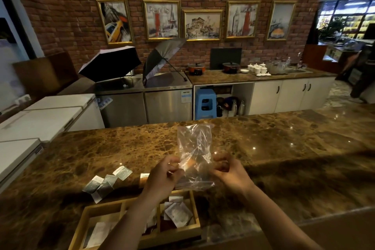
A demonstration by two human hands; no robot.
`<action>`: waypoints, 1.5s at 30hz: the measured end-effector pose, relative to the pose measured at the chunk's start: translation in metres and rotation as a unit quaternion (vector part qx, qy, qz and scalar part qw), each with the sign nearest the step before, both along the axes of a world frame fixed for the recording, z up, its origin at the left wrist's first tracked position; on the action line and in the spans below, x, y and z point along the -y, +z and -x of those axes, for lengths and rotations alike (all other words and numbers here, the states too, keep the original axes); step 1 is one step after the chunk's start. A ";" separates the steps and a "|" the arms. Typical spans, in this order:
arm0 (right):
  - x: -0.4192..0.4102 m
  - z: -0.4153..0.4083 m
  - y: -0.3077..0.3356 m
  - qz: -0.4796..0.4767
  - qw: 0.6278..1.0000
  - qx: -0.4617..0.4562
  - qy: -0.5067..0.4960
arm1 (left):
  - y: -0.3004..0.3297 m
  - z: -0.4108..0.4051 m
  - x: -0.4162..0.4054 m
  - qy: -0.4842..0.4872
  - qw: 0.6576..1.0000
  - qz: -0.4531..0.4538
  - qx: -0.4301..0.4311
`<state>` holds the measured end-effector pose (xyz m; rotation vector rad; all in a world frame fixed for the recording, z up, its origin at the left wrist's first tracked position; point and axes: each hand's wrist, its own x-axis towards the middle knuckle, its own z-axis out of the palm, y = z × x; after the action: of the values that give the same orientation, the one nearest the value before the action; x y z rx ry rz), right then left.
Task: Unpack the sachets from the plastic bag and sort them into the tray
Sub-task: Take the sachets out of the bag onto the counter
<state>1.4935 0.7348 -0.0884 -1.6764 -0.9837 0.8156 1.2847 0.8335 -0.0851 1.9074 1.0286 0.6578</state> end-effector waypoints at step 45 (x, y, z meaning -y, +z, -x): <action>-0.002 0.044 -0.052 0.068 0.966 0.243 -0.054 | -0.040 0.181 -0.010 0.185 0.976 0.000 -0.113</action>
<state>1.4496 0.7366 -0.1406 -2.0858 -1.1706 0.4075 1.1033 0.8431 -0.1253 1.8345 1.5528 0.6542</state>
